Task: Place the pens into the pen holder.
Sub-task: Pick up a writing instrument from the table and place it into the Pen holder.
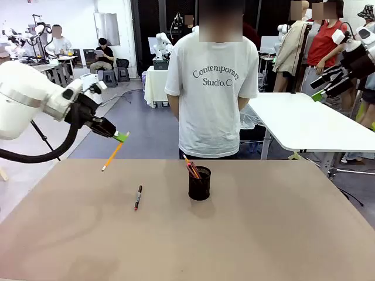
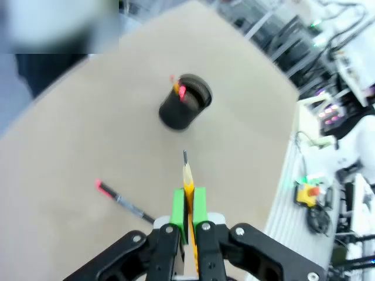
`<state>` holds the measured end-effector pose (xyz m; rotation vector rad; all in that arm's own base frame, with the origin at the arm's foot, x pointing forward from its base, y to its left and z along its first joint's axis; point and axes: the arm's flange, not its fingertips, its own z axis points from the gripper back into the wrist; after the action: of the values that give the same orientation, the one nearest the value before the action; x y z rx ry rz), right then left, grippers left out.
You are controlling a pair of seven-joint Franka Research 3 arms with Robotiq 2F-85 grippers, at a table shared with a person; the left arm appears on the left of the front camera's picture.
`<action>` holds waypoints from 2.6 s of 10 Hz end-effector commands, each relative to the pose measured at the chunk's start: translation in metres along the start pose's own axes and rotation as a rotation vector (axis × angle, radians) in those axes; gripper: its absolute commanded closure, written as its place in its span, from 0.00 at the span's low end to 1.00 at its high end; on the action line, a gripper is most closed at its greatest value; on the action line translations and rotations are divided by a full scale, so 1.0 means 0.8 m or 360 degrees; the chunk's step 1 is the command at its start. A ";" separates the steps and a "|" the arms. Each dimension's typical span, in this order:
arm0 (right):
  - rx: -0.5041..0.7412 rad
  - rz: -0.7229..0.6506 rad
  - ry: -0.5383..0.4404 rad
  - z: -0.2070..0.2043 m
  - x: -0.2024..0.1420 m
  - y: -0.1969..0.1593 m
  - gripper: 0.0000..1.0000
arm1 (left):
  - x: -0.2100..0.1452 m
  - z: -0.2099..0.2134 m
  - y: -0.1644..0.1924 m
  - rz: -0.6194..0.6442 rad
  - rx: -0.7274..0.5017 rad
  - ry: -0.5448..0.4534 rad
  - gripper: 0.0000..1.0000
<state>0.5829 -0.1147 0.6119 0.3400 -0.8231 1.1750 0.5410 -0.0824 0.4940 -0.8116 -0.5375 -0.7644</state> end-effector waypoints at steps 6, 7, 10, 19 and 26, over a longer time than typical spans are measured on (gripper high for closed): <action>-0.0010 0.0018 0.0023 0.001 0.001 0.001 0.00 | -0.026 0.005 0.011 -0.0504 -0.0150 -0.0486 1.00; -0.0010 0.0018 0.0023 0.001 0.001 0.001 0.00 | -0.026 0.005 0.011 -0.0504 -0.0150 -0.0486 1.00; -0.0010 0.0018 0.0023 0.001 0.001 0.001 0.00 | -0.029 -0.007 0.007 -0.0677 -0.0210 -0.0715 1.00; -0.0010 0.0018 0.0023 0.001 0.001 0.001 0.00 | 0.078 -0.235 -0.030 -0.1104 -0.0588 -0.0842 1.00; -0.0010 0.0018 0.0023 0.001 0.001 0.001 0.00 | 0.086 -0.283 -0.013 -0.1075 -0.0656 -0.0935 1.00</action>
<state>0.5830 -0.1148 0.6126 0.3387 -0.8240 1.1755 0.6122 -0.2956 0.4050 -1.2901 -1.2348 -1.2782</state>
